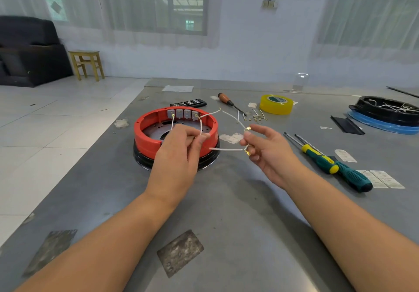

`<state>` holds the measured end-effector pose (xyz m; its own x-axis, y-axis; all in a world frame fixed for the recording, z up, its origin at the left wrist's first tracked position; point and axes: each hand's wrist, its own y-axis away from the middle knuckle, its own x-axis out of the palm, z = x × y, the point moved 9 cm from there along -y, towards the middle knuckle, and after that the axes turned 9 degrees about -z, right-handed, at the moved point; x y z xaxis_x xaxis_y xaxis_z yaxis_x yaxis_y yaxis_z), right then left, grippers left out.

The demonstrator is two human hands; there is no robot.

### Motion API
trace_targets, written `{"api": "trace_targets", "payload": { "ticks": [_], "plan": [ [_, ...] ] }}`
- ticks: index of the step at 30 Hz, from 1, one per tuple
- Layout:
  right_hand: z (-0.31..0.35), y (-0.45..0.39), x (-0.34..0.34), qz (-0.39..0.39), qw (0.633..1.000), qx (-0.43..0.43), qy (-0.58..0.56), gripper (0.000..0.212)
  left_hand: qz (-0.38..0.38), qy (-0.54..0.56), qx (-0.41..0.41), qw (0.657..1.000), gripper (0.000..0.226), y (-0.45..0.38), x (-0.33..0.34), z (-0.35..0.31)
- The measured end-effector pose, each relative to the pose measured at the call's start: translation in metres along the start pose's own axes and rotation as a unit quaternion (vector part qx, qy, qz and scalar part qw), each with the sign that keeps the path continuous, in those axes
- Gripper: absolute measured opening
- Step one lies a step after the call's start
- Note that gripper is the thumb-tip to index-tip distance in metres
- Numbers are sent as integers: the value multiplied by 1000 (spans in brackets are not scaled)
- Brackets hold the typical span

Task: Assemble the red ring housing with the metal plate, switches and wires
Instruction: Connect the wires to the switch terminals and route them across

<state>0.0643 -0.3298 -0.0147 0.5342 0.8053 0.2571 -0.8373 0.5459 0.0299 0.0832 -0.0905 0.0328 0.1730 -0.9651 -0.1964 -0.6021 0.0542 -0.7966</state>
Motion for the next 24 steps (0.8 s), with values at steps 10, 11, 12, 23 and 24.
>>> {"api": "trace_targets", "payload": {
  "ticks": [10,11,12,23,24],
  "plan": [
    [49,-62,52,-77,972,-79,209,32,-109,-168,31,979,14,-16,-31,23],
    [52,-69,62,-75,969,-84,221,29,-117,-172,23,978,14,-17,-33,27],
    [55,-75,74,-71,966,-94,229,26,-124,-173,7,977,15,-18,-35,32],
    [26,-52,98,-81,893,-270,352,27,-130,-162,-125,970,25,-16,-35,69],
    [19,-48,92,-91,895,-269,344,33,-132,-163,-127,970,25,-17,-35,69]
  ]
}}
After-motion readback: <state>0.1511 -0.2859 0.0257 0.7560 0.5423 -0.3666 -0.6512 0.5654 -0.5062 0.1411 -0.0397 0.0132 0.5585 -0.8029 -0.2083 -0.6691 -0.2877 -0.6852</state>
